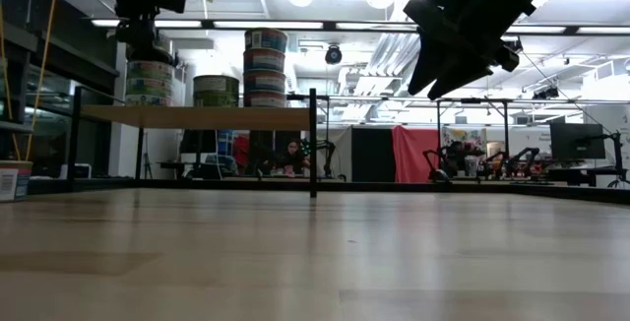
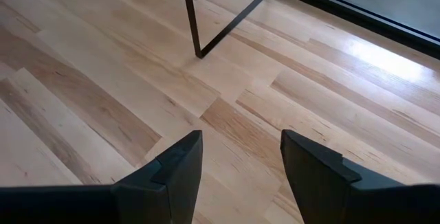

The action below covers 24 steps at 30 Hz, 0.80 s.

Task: Stack canned seafood by type on shelf
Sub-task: Stack the green-white tuna can on top of the green-white tuna cans on the shelf

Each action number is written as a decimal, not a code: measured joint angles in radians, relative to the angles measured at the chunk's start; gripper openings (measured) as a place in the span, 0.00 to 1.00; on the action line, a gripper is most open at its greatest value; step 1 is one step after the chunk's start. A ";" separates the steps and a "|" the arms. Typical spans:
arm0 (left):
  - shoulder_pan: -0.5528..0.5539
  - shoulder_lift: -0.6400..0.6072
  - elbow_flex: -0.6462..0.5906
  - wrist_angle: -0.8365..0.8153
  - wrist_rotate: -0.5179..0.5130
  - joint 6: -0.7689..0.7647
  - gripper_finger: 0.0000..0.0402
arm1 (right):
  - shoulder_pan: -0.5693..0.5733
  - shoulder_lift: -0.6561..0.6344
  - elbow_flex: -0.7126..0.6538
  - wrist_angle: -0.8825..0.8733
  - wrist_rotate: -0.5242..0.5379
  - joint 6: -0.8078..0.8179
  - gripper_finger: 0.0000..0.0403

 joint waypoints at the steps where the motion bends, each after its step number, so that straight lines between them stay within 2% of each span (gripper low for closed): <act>1: 0.008 0.000 0.001 -0.003 0.009 -0.005 0.73 | 0.000 0.000 0.000 0.000 0.000 0.000 0.47; 8: 0.057 -0.001 0.003 -0.021 0.019 -0.047 0.73 | 0.000 0.000 0.000 0.004 -0.003 0.000 0.47; 18: 0.064 -0.002 0.004 -0.028 0.040 -0.055 0.73 | 0.000 0.000 0.000 0.011 -0.004 0.008 0.47; 24: 0.062 0.002 0.052 -0.033 0.064 -0.053 0.73 | -0.001 0.000 0.000 0.011 -0.004 0.008 0.47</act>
